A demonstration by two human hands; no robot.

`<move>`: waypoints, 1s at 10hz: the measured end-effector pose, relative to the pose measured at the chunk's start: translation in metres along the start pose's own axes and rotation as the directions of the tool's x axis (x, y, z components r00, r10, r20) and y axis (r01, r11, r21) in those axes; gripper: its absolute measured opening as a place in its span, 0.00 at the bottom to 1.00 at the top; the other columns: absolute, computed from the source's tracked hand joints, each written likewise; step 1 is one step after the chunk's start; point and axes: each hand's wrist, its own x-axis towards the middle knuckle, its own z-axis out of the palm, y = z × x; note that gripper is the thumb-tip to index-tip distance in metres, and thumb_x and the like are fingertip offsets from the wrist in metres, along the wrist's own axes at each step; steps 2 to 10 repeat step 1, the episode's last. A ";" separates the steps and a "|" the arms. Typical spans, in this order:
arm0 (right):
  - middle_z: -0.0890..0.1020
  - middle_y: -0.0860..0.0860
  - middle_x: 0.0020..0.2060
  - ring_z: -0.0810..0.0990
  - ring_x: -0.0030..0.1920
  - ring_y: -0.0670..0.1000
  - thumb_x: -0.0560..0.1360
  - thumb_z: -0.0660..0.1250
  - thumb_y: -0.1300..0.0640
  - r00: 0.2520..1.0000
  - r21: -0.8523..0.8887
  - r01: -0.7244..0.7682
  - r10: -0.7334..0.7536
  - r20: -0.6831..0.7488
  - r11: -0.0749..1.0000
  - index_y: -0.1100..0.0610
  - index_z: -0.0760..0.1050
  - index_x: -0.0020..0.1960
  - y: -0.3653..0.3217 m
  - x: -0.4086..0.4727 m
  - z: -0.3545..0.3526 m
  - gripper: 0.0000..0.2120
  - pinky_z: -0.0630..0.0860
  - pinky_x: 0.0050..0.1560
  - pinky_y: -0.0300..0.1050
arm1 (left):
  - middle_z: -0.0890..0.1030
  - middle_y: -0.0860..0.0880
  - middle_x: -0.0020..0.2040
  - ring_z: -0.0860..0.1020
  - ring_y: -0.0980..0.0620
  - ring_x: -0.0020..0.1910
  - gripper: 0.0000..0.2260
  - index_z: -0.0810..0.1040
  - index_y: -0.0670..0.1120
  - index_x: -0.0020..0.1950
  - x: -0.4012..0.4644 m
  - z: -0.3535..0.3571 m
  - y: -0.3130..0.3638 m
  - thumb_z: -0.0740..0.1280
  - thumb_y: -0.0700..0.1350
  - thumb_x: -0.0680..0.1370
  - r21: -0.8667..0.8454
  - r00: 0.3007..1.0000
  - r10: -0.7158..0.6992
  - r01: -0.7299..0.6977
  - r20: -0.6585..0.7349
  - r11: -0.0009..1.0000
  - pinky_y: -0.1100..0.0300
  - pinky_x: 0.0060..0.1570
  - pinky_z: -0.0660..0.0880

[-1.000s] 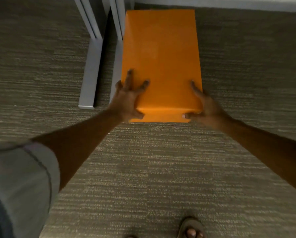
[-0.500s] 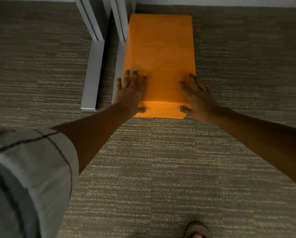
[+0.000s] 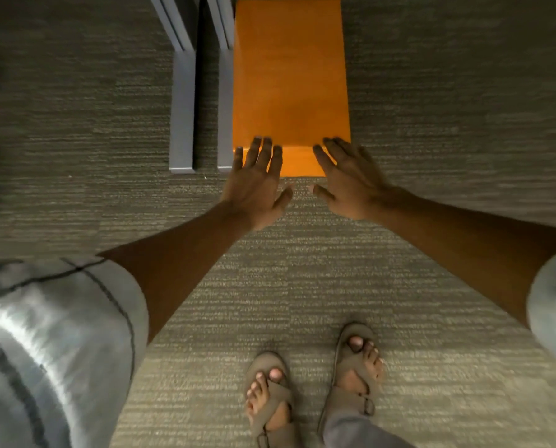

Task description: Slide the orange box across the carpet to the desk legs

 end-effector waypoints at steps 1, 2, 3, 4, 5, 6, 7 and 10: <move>0.55 0.61 0.79 0.55 0.78 0.62 0.80 0.56 0.39 1.000 0.014 0.010 -0.010 -0.027 1.000 0.61 0.49 0.79 -0.008 -0.029 -0.005 0.38 0.60 0.74 0.63 | 0.53 0.36 0.80 0.50 0.37 0.80 0.34 0.51 0.38 0.79 -0.030 -0.012 0.009 0.52 0.60 0.81 -0.024 0.999 0.037 -0.037 -0.007 0.999 0.38 0.77 0.53; 0.55 0.61 0.79 0.55 0.78 0.62 0.80 0.56 0.39 1.000 0.014 0.010 -0.010 -0.027 1.000 0.61 0.49 0.79 -0.008 -0.029 -0.005 0.38 0.60 0.74 0.63 | 0.53 0.36 0.80 0.50 0.37 0.80 0.34 0.51 0.38 0.79 -0.030 -0.012 0.009 0.52 0.60 0.81 -0.024 0.999 0.037 -0.037 -0.007 0.999 0.38 0.77 0.53; 0.55 0.61 0.79 0.55 0.78 0.62 0.80 0.56 0.39 1.000 0.014 0.010 -0.010 -0.027 1.000 0.61 0.49 0.79 -0.008 -0.029 -0.005 0.38 0.60 0.74 0.63 | 0.53 0.36 0.80 0.50 0.37 0.80 0.34 0.51 0.38 0.79 -0.030 -0.012 0.009 0.52 0.60 0.81 -0.024 0.999 0.037 -0.037 -0.007 0.999 0.38 0.77 0.53; 0.55 0.61 0.79 0.55 0.78 0.62 0.80 0.56 0.39 1.000 0.014 0.010 -0.010 -0.027 1.000 0.61 0.49 0.79 -0.008 -0.029 -0.005 0.38 0.60 0.74 0.63 | 0.53 0.36 0.80 0.50 0.37 0.80 0.34 0.51 0.38 0.79 -0.030 -0.012 0.009 0.52 0.60 0.81 -0.024 0.999 0.037 -0.037 -0.007 0.999 0.38 0.77 0.53; 0.55 0.61 0.79 0.55 0.78 0.62 0.80 0.56 0.39 1.000 0.014 0.010 -0.010 -0.027 1.000 0.61 0.49 0.79 -0.008 -0.029 -0.005 0.38 0.60 0.74 0.63 | 0.53 0.36 0.80 0.50 0.37 0.80 0.34 0.51 0.38 0.79 -0.030 -0.012 0.009 0.52 0.60 0.81 -0.024 0.999 0.037 -0.037 -0.007 0.999 0.38 0.77 0.53; 0.55 0.61 0.79 0.55 0.78 0.62 0.80 0.56 0.39 1.000 0.014 0.010 -0.010 -0.027 1.000 0.61 0.49 0.79 -0.008 -0.029 -0.005 0.38 0.60 0.74 0.63 | 0.53 0.36 0.80 0.50 0.37 0.80 0.34 0.51 0.38 0.79 -0.030 -0.012 0.009 0.52 0.60 0.81 -0.024 0.999 0.037 -0.037 -0.007 0.999 0.38 0.77 0.53; 0.55 0.61 0.79 0.55 0.78 0.62 0.80 0.56 0.39 1.000 0.014 0.010 -0.010 -0.027 1.000 0.61 0.49 0.79 -0.008 -0.029 -0.005 0.38 0.60 0.74 0.63 | 0.53 0.36 0.80 0.50 0.37 0.80 0.34 0.51 0.38 0.79 -0.030 -0.012 0.009 0.52 0.60 0.81 -0.024 0.999 0.037 -0.037 -0.007 0.999 0.38 0.77 0.53; 0.55 0.61 0.79 0.55 0.78 0.62 0.80 0.56 0.39 1.000 0.014 0.010 -0.010 -0.027 1.000 0.61 0.49 0.79 -0.008 -0.029 -0.005 0.38 0.60 0.74 0.63 | 0.53 0.36 0.80 0.50 0.37 0.80 0.34 0.51 0.38 0.79 -0.030 -0.012 0.009 0.52 0.60 0.81 -0.024 0.999 0.037 -0.037 -0.007 0.999 0.38 0.77 0.53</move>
